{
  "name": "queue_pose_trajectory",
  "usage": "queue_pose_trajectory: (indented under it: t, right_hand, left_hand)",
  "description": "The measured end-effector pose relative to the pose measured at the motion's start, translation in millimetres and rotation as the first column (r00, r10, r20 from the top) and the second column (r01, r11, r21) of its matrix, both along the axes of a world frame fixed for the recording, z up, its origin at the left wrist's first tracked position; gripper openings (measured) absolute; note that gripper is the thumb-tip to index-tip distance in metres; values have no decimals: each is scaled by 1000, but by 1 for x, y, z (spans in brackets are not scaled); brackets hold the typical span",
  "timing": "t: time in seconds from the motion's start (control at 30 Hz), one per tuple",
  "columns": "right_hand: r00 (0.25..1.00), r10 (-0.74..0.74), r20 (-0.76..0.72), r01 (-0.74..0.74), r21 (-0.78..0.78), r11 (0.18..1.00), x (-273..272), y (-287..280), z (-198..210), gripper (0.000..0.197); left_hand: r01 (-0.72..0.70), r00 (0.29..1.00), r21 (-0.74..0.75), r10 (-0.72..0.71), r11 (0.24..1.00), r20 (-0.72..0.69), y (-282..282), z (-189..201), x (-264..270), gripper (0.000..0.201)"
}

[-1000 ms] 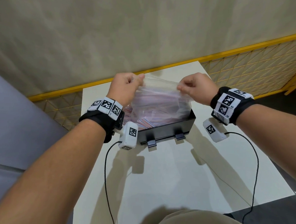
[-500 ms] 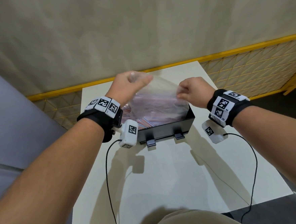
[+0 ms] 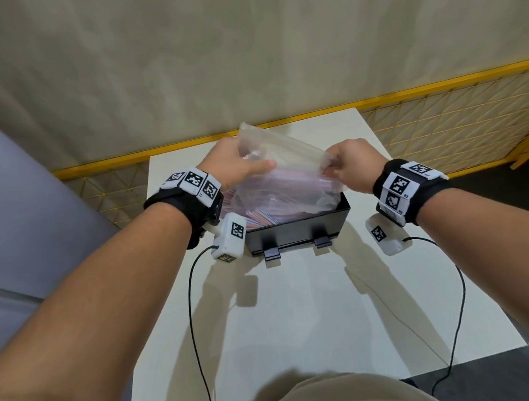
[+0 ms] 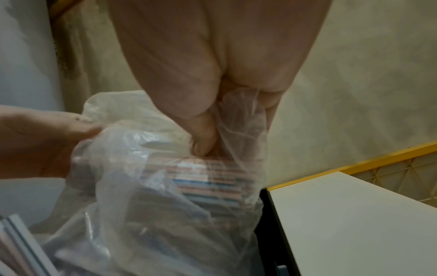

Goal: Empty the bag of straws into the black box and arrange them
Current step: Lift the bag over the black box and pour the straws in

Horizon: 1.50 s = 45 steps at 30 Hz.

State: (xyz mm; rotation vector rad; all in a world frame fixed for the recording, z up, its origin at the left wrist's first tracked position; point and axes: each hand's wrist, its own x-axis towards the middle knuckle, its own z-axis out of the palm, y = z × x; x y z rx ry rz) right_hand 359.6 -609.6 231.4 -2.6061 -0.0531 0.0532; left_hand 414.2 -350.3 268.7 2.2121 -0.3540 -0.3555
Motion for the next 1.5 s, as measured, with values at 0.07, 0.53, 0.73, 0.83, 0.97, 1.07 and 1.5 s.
queue_pose_trajectory:
  t: [0.07, 0.53, 0.73, 0.83, 0.97, 1.07, 1.5]
  right_hand:
    - [999, -29, 18, 29, 19, 999, -2, 1, 0, 33]
    - [996, -36, 82, 40, -46, 998, -3, -8, 8, 24]
    - [996, -54, 67, 52, 34, 998, -1, -7, 13, 17]
    - [999, 12, 40, -11, -39, 999, 3, -5, 9, 39]
    - [998, -31, 56, 32, -27, 999, 5, -6, 6, 31]
    - [997, -10, 78, 11, -16, 1000, 2, -9, 4, 11]
    - [1000, -10, 14, 11, -62, 998, 3, -4, -9, 26]
  left_hand:
    - [-38, 997, 27, 36, 999, 62, 1, -2, 3, 26]
    - [-16, 992, 94, 4, 995, 126, -6, 4, -1, 22]
    - [-28, 984, 217, -12, 976, 179, -11, 8, -3, 35]
    - [-45, 977, 218, -3, 975, 214, -18, 7, -3, 14]
    - [-70, 974, 134, 38, 988, 223, -18, 7, -2, 26]
    - [33, 990, 227, -63, 973, 127, -17, 8, -5, 30]
    - [45, 993, 315, -76, 948, 89, -13, -1, -10, 38]
